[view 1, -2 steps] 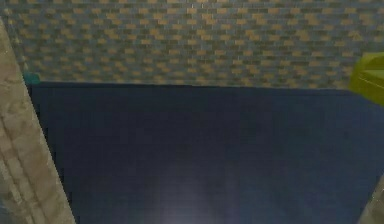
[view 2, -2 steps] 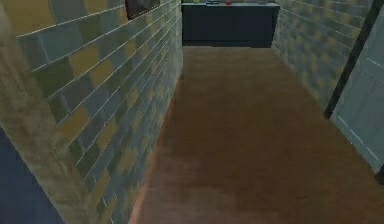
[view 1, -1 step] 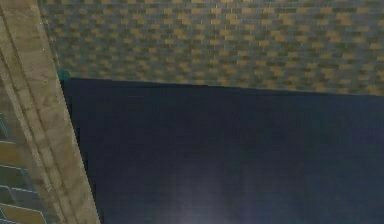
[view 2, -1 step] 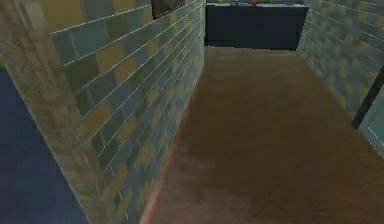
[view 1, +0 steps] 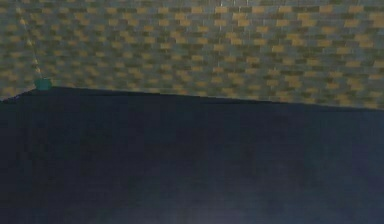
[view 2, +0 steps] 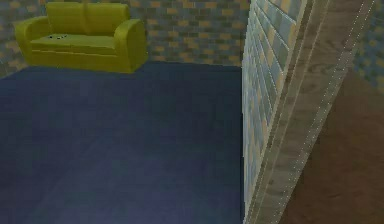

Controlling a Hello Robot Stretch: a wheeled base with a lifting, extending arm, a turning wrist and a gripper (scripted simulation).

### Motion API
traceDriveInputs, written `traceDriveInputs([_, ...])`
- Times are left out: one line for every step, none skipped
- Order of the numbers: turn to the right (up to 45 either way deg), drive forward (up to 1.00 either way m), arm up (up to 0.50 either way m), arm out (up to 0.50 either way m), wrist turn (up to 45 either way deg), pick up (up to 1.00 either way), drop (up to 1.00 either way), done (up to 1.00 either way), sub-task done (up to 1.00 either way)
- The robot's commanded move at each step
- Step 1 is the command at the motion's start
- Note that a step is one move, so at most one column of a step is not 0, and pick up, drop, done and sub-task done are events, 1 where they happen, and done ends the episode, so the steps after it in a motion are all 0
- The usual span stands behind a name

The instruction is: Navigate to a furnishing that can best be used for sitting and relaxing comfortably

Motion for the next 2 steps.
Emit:
traceDriveInputs([9.0,0.00,0.00,0.00,0.0,0.00,0.00,0.00,0.00])
traceDriveInputs([0.0,0.15,0.00,0.00,0.0,0.00,0.00,0.00,0.00])
